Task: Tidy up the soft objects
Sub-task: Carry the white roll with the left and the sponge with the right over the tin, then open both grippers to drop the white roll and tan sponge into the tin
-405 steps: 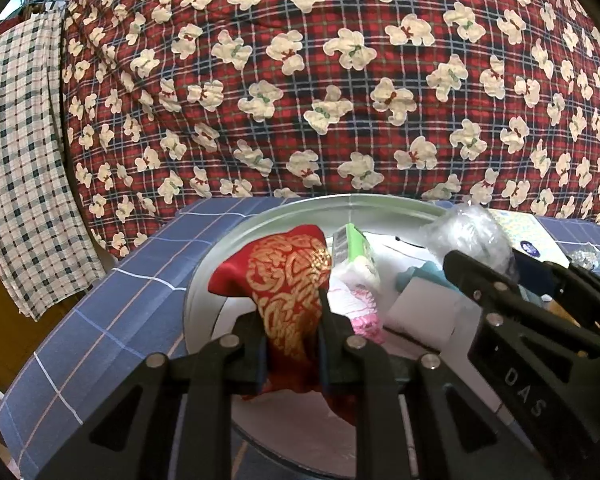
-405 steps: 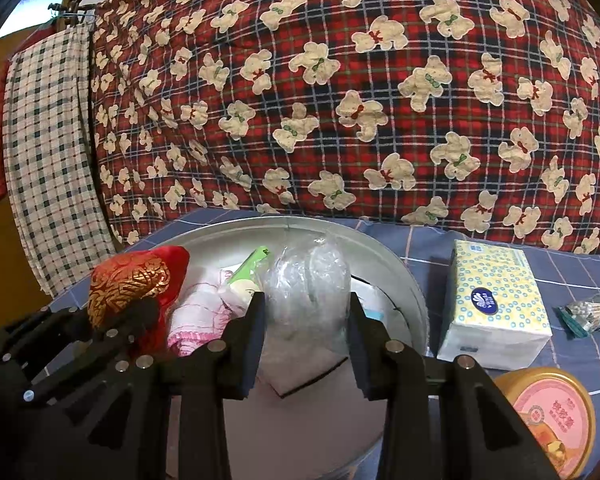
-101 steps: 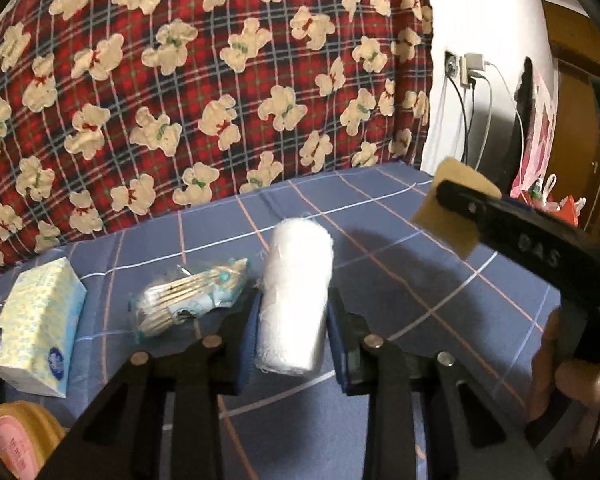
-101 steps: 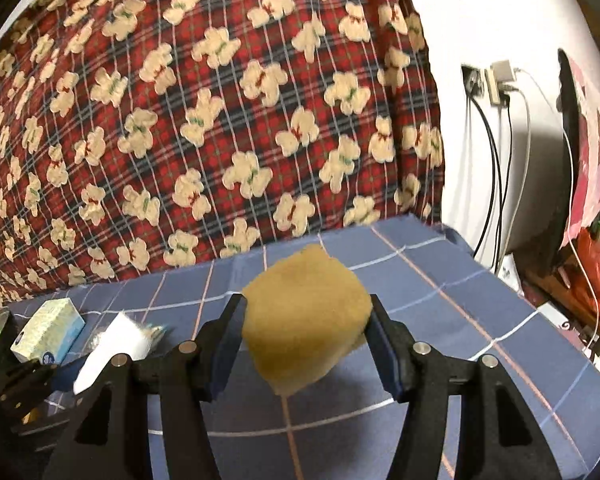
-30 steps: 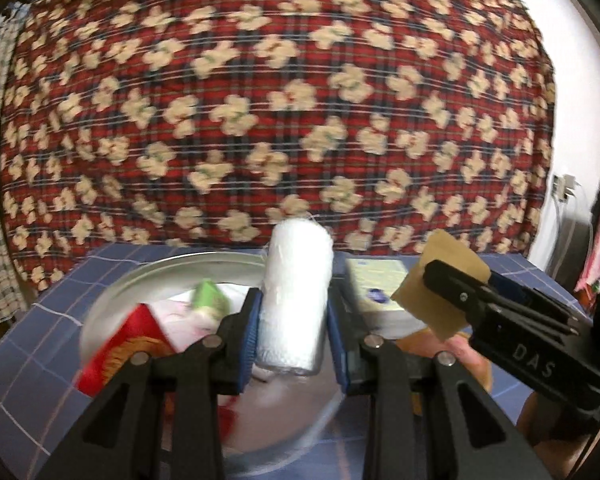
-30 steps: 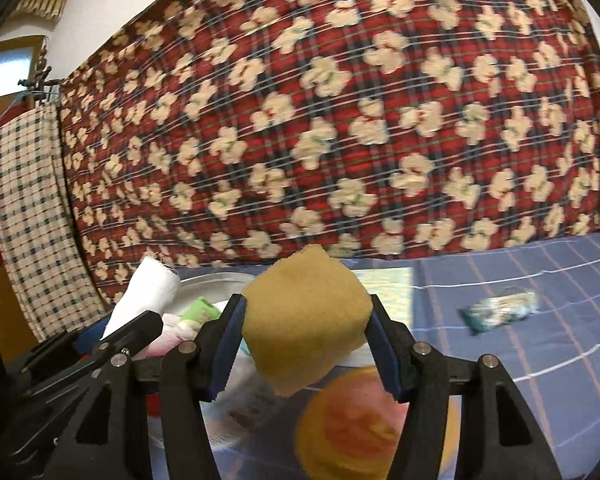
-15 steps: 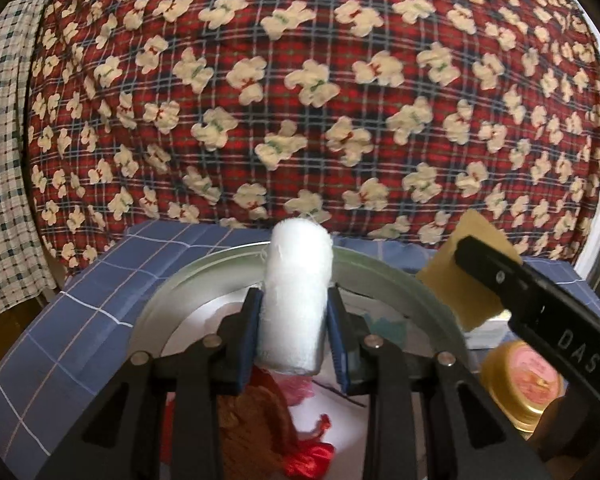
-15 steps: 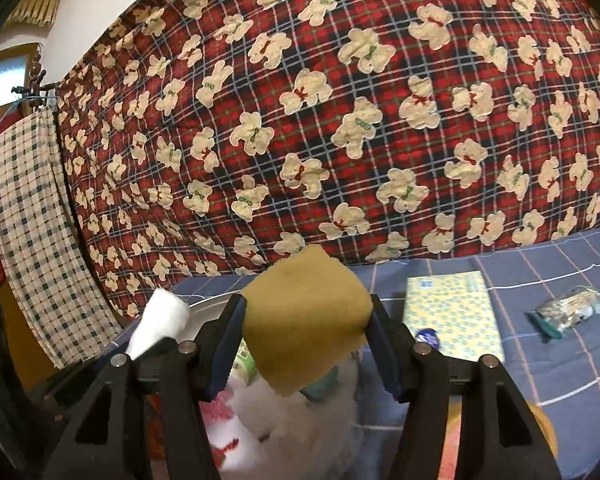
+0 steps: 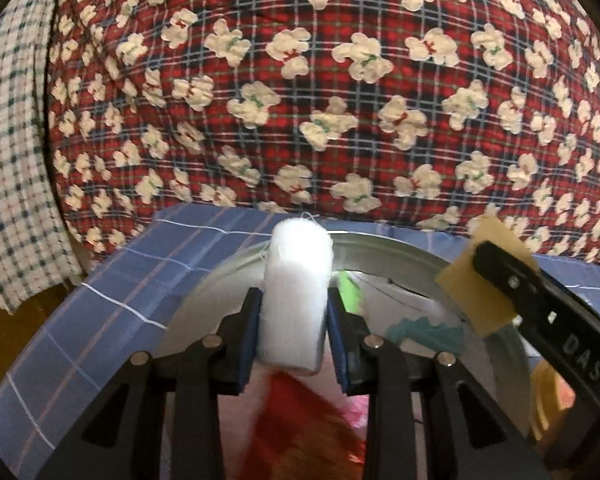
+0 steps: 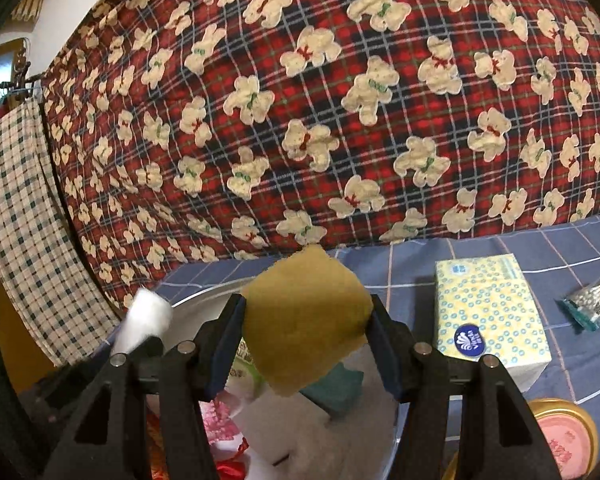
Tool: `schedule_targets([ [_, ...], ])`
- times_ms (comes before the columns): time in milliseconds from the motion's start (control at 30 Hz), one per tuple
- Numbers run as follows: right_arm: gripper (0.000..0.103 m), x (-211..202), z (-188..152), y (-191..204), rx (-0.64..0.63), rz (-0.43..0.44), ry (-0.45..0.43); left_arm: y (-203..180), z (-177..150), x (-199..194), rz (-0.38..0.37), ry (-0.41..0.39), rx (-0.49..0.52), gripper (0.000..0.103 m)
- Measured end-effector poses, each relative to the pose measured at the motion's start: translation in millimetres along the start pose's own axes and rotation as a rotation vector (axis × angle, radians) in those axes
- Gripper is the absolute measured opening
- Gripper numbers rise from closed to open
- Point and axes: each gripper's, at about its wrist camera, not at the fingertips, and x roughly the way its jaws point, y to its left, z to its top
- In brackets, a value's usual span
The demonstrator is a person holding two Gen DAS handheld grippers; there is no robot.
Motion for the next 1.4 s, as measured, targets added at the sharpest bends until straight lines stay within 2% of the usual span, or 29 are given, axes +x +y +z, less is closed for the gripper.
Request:
schedule_targets([
  [67, 0.062, 2, -1, -1, -0.003, 0.001, 0.009, 4, 1, 3, 0.019, 0.007, -0.007, 0.03],
  [767, 0.064, 10, -8, 9, -0.075, 0.042, 0.034, 5, 1, 5, 0.036, 0.03, 0.002, 0.03],
  [900, 0.065, 11, -9, 9, -0.08, 0.038, 0.037, 10, -8, 5, 0.042, 0.056, -0.003, 0.03],
  [1033, 0.065, 12, -10, 5, -0.068, 0.066, 0.047, 15, -11, 7, 0.034, 0.066, -0.027, 0.03],
  [1233, 0.066, 9, -12, 9, -0.088, 0.091, 0.043, 12, -11, 6, 0.061, 0.058, -0.008, 0.031],
  [1400, 0.077, 6, -13, 16, -0.124, 0.076, 0.025, 12, -11, 4, 0.077, 0.051, -0.012, 0.034],
])
